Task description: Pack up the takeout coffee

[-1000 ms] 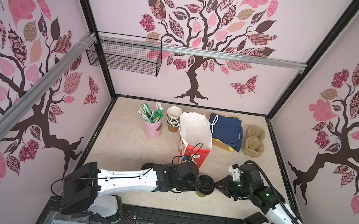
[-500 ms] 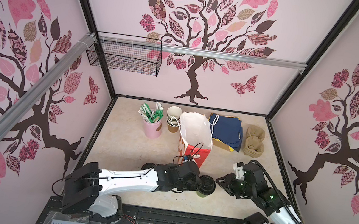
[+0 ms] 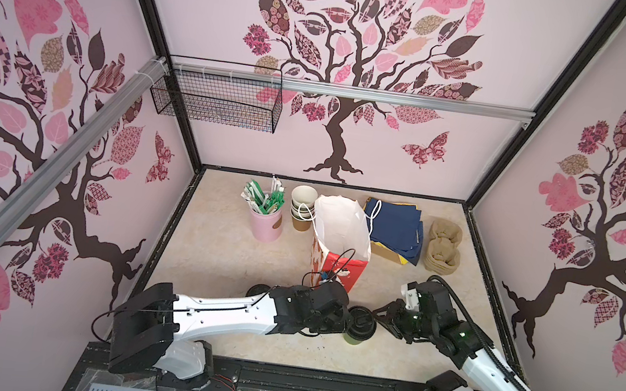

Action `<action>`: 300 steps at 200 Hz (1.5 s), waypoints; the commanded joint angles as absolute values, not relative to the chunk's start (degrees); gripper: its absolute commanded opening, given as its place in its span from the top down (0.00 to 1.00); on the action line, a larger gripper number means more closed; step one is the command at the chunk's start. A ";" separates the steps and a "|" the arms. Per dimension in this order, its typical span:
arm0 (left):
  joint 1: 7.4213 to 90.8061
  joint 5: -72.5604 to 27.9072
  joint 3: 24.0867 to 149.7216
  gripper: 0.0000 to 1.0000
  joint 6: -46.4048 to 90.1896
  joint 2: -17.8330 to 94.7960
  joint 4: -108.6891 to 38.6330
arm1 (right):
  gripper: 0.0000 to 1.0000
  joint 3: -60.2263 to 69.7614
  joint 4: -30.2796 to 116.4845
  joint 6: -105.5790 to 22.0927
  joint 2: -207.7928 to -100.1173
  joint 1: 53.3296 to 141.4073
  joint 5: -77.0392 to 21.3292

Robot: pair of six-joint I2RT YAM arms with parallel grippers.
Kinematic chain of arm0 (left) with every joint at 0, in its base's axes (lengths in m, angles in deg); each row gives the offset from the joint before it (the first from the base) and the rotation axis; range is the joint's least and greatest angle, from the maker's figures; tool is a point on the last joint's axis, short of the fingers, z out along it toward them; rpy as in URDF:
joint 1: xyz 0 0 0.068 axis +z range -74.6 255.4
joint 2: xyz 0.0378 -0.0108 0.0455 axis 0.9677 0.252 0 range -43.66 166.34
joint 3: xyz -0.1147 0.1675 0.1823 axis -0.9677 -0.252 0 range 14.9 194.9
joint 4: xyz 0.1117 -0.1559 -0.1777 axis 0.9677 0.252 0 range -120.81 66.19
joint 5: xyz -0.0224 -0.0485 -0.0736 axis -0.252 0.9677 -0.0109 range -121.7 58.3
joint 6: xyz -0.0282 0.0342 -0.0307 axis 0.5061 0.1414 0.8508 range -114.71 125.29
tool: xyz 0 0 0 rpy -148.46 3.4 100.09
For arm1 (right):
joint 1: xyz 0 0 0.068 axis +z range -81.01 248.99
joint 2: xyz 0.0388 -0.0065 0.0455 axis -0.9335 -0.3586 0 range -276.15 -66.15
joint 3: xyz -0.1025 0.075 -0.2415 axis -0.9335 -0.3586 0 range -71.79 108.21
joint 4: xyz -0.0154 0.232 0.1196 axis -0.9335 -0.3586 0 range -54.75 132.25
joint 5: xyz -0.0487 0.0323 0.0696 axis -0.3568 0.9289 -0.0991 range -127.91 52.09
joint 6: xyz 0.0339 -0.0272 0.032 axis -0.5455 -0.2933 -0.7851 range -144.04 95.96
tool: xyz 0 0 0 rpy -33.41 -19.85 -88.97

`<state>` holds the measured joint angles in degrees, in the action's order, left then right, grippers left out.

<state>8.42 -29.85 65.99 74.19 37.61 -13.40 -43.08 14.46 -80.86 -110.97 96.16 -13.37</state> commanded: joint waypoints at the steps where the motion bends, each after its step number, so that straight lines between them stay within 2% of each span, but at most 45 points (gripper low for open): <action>1: 8.46 -29.30 64.12 0.69 72.70 41.26 -3.65 | 0.74 -43.98 12.68 -80.43 -111.60 96.74 -9.85; 87: 8.43 -29.15 64.01 0.69 72.83 41.72 -3.47 | 0.76 -47.23 5.30 -78.26 -112.90 96.74 -12.03; 157: 8.45 -29.03 64.03 0.69 72.81 41.64 -3.61 | 0.68 -34.65 -1.06 -73.97 -108.90 96.72 -16.20; 196: 8.44 -29.16 64.03 0.69 72.70 41.54 -3.53 | 0.66 -35.31 -8.22 -71.86 -104.68 96.68 -14.62; 224: 8.43 -29.10 64.04 0.69 72.72 41.70 -3.59 | 0.62 -35.73 -9.93 -69.31 -104.87 96.71 -8.17; 263: 8.45 -29.10 64.47 0.69 72.43 42.11 -2.92 | 0.57 -37.11 -7.67 -67.91 -105.95 96.70 -3.59; 300: 8.44 -29.06 64.76 0.69 72.37 42.30 -2.81 | 0.56 -39.38 -3.86 -68.61 -107.23 96.72 -2.49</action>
